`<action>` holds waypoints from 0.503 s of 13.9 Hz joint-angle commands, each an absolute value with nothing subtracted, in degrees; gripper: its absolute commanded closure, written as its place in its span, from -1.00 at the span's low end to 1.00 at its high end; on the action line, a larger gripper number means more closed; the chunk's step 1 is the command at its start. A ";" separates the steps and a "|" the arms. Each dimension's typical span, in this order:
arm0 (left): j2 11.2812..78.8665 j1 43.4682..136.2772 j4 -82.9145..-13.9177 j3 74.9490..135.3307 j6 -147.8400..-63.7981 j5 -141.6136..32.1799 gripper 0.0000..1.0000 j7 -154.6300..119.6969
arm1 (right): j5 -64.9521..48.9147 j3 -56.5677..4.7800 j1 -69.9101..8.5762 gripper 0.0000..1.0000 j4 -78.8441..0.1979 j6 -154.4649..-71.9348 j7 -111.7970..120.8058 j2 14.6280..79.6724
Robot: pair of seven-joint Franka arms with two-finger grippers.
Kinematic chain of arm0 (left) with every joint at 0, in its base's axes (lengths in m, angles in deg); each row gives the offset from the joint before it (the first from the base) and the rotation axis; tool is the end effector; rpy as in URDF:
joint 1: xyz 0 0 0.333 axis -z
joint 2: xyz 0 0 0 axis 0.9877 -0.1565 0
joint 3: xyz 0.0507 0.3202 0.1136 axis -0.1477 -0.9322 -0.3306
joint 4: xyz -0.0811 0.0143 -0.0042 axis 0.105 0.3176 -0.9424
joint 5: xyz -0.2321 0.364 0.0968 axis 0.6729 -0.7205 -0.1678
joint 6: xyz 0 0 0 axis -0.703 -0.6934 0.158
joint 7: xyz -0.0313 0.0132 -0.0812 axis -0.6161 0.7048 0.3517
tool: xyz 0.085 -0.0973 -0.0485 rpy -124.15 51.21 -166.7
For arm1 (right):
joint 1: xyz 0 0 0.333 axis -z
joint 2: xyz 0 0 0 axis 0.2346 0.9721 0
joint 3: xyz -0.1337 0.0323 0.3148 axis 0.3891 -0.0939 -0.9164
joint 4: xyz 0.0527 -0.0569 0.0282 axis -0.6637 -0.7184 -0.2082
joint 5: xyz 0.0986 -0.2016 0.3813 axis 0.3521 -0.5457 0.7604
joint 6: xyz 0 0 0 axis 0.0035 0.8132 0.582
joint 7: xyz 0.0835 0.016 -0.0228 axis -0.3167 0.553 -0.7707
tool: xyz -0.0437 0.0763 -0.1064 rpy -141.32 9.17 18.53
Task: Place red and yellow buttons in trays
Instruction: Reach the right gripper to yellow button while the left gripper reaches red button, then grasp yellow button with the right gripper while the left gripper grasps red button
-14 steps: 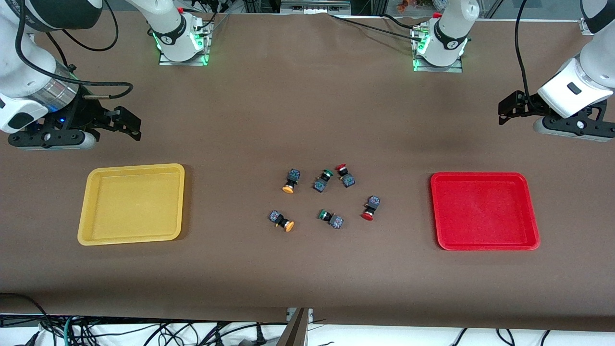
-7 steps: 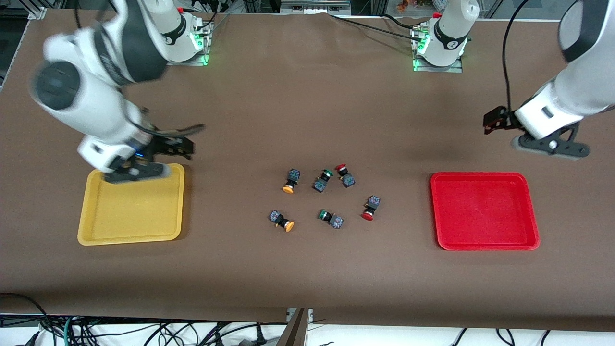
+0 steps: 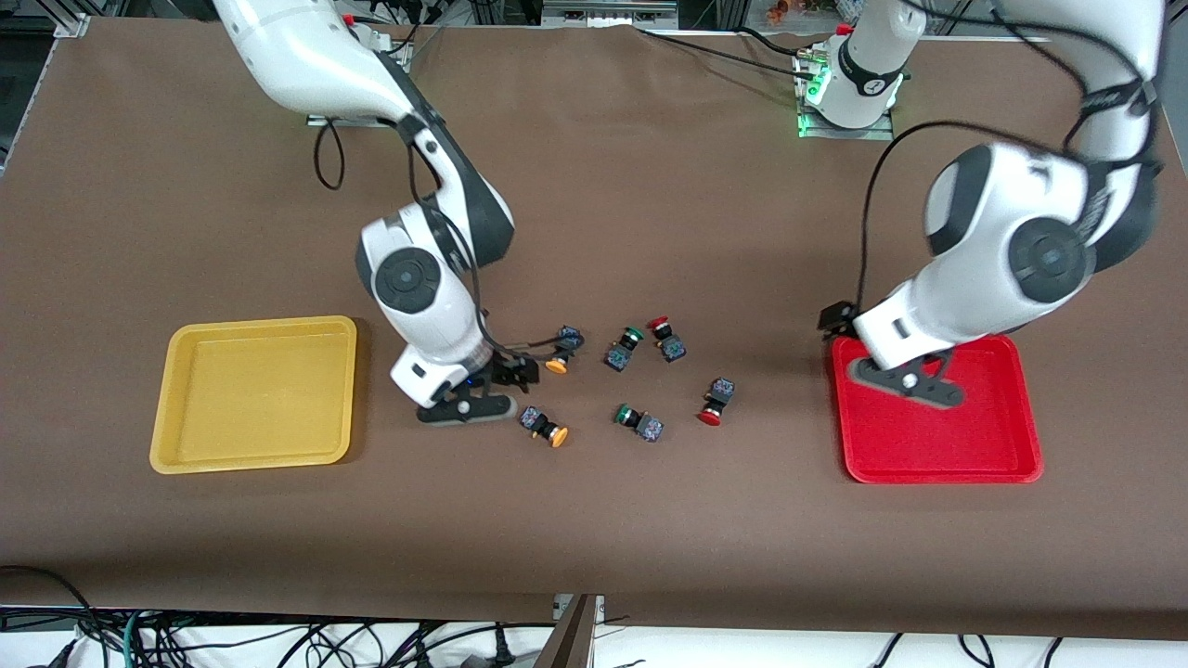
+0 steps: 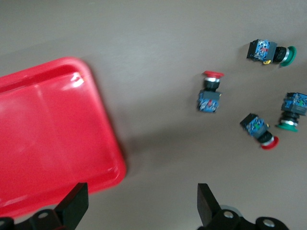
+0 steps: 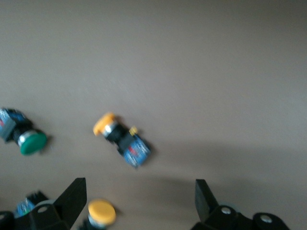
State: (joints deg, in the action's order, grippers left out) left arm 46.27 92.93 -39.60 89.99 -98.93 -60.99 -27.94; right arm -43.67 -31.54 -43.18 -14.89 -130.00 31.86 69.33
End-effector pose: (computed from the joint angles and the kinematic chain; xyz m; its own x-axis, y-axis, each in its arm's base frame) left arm 0.6962 -0.1874 0.3569 0.9479 -0.3072 -0.0849 -0.3017 -0.9507 0.0714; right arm 0.7254 0.4159 0.2510 0.9771 0.1045 0.1855 0.1245 -0.9872 -0.0998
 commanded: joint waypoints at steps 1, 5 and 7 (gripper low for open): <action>40.04 96.03 -36.59 89.45 -105.16 -59.76 -1.00 -28.31 | -43.46 -31.17 -43.80 -0.99 -6.66 -133.70 26.97 76.50; 32.66 96.73 -33.88 89.36 -115.19 -60.02 -1.00 -28.05 | -43.81 -31.17 -45.82 -0.99 -7.10 -135.30 22.98 79.40; 31.58 98.40 -33.78 89.36 -116.45 -60.11 -1.00 -27.70 | -44.07 -31.08 -46.26 -0.99 -7.27 -137.31 22.03 80.98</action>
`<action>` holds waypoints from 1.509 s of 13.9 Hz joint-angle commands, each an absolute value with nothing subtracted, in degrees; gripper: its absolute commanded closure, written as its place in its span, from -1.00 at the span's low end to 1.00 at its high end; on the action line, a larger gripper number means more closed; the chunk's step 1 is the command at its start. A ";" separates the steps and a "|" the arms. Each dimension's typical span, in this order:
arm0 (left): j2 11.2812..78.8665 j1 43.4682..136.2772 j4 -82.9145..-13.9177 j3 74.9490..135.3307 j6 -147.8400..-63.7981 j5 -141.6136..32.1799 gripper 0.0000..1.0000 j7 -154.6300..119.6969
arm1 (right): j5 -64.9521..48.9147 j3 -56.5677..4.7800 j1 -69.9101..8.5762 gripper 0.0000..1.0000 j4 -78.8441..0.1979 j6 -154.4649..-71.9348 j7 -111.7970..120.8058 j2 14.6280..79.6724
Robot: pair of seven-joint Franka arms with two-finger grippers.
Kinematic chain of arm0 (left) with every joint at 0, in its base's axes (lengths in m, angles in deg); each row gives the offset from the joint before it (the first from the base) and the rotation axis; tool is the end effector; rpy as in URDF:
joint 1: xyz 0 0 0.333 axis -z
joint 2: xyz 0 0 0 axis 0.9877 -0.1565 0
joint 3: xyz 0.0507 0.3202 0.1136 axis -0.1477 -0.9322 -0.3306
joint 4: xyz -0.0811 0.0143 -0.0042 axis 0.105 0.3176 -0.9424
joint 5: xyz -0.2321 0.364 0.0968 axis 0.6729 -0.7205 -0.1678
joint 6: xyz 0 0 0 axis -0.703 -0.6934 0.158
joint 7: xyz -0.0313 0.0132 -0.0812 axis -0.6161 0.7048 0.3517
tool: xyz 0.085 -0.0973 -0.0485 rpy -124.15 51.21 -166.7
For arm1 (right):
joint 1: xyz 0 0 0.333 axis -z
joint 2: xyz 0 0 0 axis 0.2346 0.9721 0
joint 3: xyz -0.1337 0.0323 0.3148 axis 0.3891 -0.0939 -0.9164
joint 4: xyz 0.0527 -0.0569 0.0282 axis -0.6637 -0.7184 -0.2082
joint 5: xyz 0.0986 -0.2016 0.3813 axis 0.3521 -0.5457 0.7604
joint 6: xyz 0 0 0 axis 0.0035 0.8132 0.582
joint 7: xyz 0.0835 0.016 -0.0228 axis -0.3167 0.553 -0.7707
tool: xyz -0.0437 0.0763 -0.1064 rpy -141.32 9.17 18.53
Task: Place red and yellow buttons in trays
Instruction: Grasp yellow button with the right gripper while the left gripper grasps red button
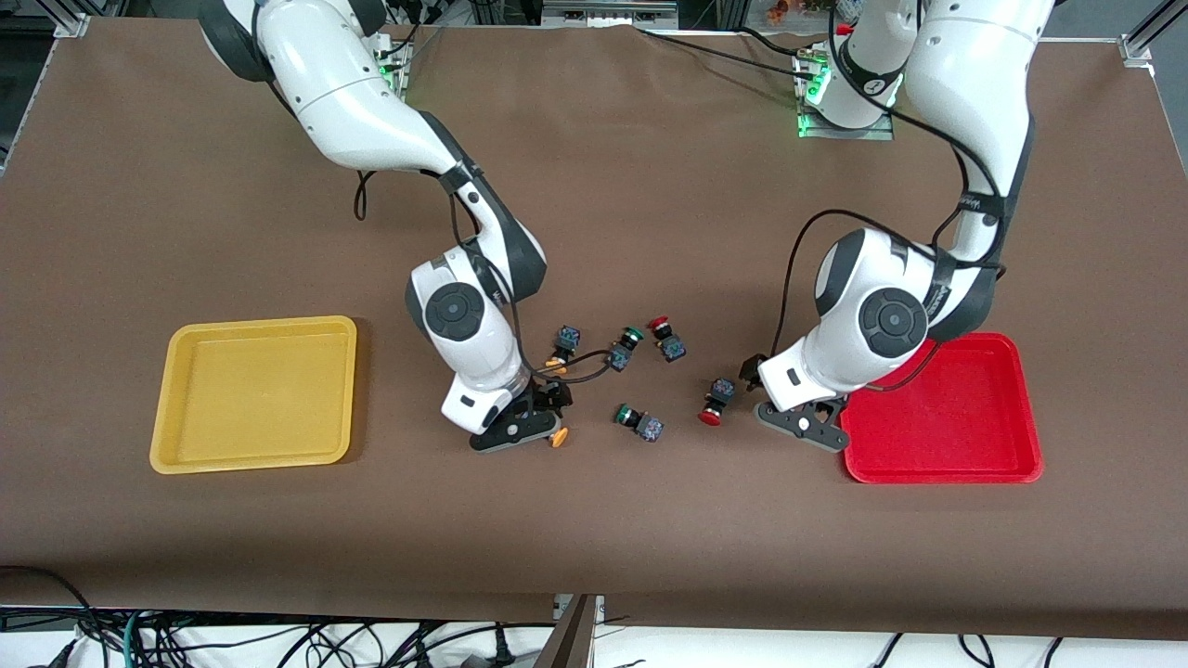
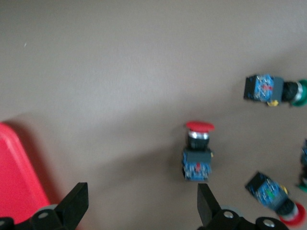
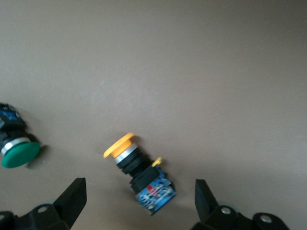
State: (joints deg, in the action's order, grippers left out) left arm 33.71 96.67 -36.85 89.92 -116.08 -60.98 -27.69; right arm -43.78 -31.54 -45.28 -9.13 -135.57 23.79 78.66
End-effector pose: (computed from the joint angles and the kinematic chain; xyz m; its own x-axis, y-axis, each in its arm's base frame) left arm 0.7296 -0.2440 0.2425 0.9381 -0.3439 0.0421 -0.3461 -0.9357 0.0681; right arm 0.7264 0.4520 0.1777 0.9341 0.2720 0.2312 0.2967 -0.9517 -0.0792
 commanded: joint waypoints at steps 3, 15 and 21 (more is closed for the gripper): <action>31.50 98.40 -33.87 89.45 -116.54 -59.76 -1.00 -27.96 | -43.99 -30.99 -46.00 -0.88 -8.33 -140.83 18.95 82.57; 25.79 102.00 -34.66 89.45 -118.80 -60.37 -1.00 -28.05 | -43.81 -30.82 -44.68 0.45 -8.33 -142.60 17.01 83.28; 23.33 103.32 -35.19 89.45 -122.51 -60.37 -1.00 -27.52 | -43.37 -30.99 -40.74 0.76 -7.98 -133.31 12.38 78.28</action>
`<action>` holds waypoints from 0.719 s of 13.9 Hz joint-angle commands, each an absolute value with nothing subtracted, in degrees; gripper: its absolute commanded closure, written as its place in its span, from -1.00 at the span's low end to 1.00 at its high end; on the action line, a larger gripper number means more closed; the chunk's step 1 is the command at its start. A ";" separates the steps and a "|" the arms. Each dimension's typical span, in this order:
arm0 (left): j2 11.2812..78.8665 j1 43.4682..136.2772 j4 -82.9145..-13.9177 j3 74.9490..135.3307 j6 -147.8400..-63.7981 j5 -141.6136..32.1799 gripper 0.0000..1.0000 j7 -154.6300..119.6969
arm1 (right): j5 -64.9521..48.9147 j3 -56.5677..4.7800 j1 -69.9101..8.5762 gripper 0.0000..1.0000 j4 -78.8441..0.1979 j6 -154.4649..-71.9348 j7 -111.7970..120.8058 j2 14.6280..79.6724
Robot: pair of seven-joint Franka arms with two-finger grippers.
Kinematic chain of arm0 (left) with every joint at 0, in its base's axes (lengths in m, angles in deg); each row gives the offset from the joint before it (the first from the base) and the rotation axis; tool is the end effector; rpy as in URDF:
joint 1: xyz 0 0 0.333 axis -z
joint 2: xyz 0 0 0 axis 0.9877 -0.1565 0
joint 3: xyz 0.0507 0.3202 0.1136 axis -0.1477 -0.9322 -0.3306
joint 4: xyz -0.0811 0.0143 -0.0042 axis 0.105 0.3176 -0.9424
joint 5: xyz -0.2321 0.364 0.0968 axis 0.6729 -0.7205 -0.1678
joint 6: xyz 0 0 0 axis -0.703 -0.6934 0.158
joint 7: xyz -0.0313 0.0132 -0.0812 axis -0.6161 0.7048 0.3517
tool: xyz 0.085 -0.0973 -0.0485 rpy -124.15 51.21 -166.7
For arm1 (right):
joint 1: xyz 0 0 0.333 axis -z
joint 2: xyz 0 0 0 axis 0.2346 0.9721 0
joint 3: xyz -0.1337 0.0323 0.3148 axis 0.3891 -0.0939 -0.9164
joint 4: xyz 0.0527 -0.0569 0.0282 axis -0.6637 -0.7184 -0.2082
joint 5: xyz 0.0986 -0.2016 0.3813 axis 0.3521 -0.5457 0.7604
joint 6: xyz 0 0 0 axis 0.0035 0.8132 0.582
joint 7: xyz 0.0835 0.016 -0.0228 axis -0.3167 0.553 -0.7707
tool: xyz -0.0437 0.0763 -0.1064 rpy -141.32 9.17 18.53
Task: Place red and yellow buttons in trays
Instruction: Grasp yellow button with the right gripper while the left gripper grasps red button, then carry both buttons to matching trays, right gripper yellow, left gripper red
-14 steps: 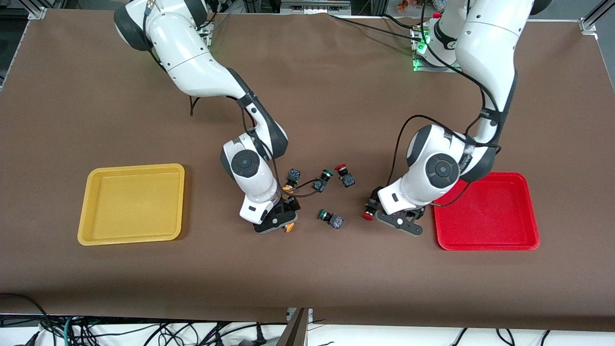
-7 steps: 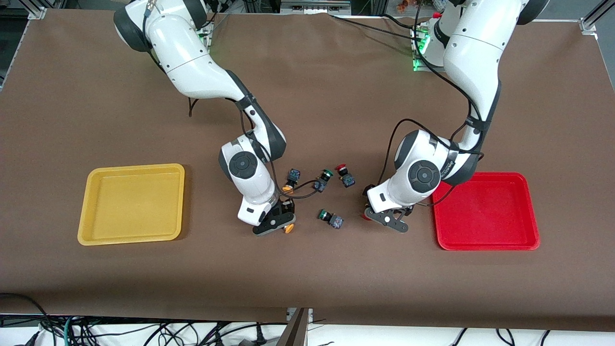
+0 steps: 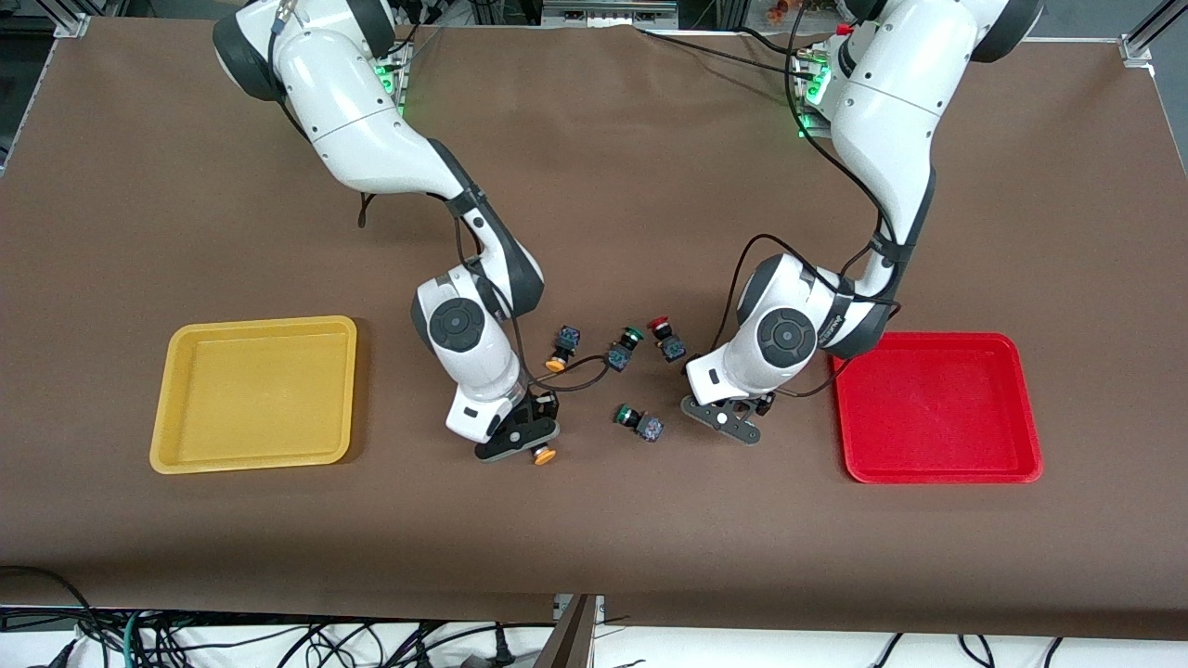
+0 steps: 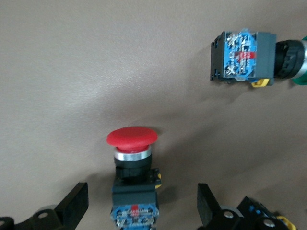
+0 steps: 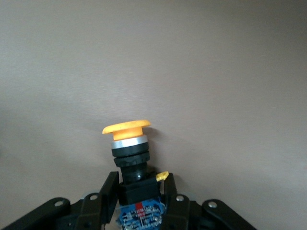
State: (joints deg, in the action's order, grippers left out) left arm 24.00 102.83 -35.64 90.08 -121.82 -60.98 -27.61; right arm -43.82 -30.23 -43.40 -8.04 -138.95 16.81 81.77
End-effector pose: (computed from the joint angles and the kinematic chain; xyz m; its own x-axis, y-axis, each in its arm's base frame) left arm 0.6953 -0.3207 0.1315 0.8998 -0.4362 -0.0060 -0.4346 -0.8975 0.0755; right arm 0.7503 0.4170 0.1484 0.9000 0.3463 0.2647 0.3675 -0.9294 -0.0334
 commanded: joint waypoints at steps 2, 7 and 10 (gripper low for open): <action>23.32 102.62 -35.19 89.36 -122.51 -60.46 -0.50 -27.61 | -43.20 -30.90 -36.97 0.76 -8.33 -125.59 5.00 74.86; 23.93 103.15 -35.45 89.36 -121.81 -60.46 1.00 -27.52 | -43.19 -30.38 -23.79 0.74 -19.98 -112.98 -17.84 62.03; 27.70 102.18 -35.01 88.58 -116.22 -60.54 1.00 -27.70 | -43.72 -28.89 -19.11 0.73 -30.62 -117.78 -22.01 58.23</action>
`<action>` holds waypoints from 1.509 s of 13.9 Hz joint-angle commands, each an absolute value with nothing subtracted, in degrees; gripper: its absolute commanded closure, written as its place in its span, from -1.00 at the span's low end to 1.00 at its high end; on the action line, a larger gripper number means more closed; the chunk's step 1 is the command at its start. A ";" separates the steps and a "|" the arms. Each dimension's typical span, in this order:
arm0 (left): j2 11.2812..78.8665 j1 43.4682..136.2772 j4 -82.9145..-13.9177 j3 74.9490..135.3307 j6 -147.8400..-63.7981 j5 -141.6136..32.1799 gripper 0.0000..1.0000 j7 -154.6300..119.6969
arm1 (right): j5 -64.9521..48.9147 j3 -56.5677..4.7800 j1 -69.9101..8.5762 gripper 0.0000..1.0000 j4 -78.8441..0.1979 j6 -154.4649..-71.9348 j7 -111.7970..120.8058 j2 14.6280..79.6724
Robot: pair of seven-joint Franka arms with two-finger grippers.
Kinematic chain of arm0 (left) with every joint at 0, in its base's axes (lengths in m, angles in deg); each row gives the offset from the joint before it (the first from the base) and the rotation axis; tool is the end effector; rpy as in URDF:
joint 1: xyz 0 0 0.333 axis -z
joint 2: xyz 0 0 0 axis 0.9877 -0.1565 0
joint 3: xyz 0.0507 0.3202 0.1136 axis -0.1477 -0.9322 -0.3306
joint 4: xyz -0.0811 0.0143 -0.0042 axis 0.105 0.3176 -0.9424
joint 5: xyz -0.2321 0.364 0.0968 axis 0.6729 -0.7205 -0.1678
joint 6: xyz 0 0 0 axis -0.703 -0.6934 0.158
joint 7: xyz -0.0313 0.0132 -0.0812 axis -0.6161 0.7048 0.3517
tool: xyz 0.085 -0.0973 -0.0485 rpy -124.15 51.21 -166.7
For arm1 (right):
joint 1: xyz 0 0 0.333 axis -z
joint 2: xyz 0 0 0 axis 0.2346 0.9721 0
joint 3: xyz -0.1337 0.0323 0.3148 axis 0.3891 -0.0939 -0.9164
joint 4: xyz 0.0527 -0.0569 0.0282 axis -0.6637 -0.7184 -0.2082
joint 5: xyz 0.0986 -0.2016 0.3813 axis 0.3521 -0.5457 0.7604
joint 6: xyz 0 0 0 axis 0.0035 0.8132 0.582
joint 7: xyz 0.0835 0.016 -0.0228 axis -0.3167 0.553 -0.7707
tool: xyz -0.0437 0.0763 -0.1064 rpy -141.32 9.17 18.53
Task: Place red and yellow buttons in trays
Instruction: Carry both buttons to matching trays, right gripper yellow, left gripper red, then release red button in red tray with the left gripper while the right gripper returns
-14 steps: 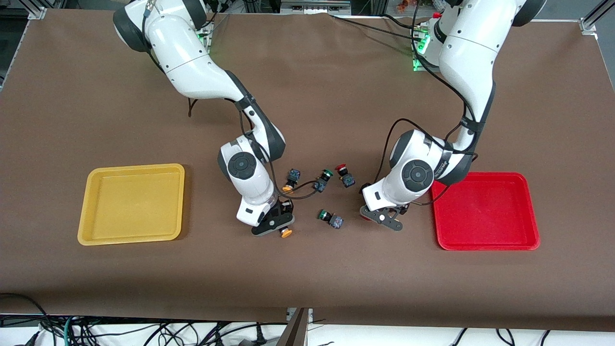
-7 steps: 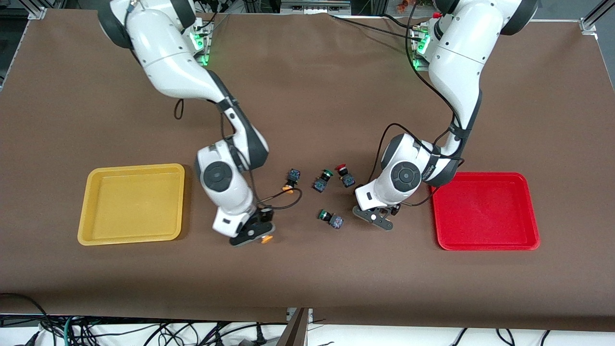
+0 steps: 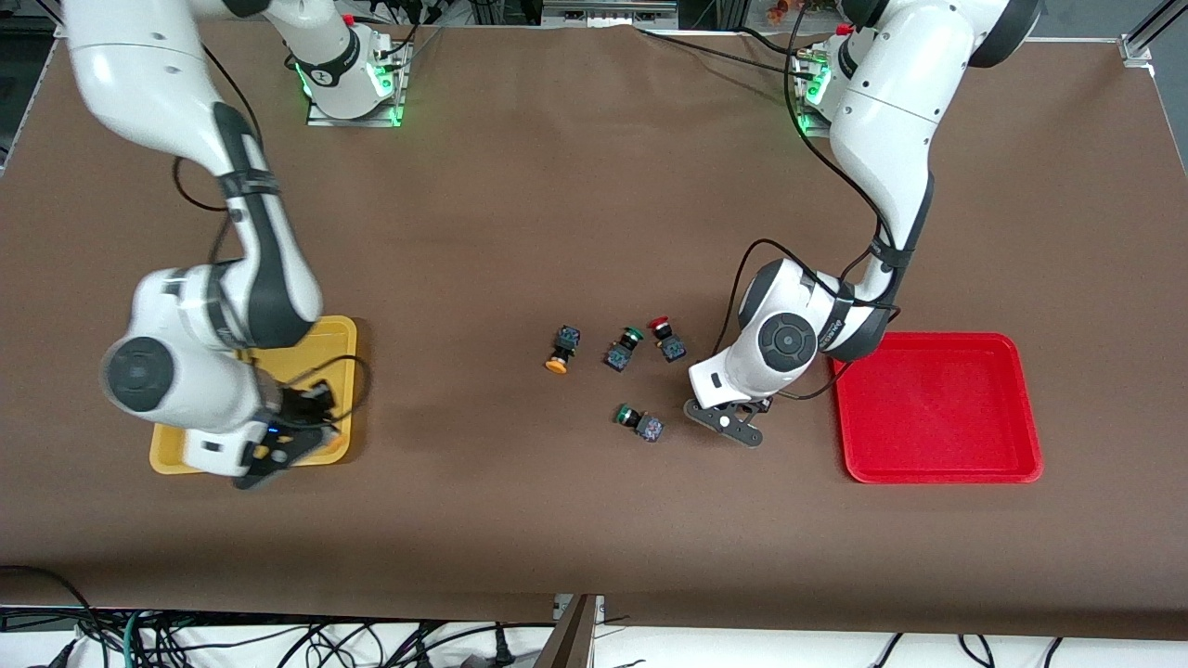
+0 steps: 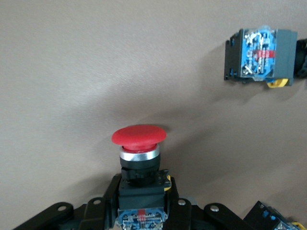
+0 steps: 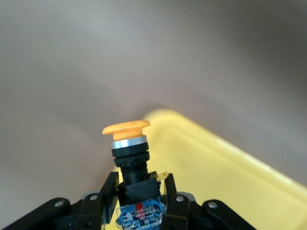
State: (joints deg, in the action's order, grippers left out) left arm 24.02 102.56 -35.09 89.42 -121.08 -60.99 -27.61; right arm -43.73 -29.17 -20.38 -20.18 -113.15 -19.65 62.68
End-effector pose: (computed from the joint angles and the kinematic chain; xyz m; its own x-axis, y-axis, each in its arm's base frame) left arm 0.7016 -0.3110 0.1348 0.9050 -0.4254 -0.0095 -0.4239 -0.9032 0.0675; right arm 0.7781 0.0701 0.2686 0.8303 0.5548 -0.0536 0.5543 -0.8319 -0.0241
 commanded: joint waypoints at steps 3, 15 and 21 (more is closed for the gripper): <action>33.24 102.09 -34.84 83.31 -104.88 -61.33 1.00 -28.13 | -43.28 -25.55 -18.06 0.63 -39.24 -131.92 -27.63 58.84; 31.16 88.84 -35.89 81.97 -101.93 -71.40 1.00 -50.69 | -38.19 -28.70 -25.85 -0.99 -33.46 -118.78 4.47 55.60; 30.27 86.63 -39.76 82.16 -107.04 -63.27 0.14 -54.42 | -38.36 -36.18 -39.29 -0.99 -33.73 -122.27 46.21 57.34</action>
State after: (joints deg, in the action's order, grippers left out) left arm 29.15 86.49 -38.42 81.80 -106.09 -64.61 -53.54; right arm -38.74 -36.45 -34.15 -33.41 -119.35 36.21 56.34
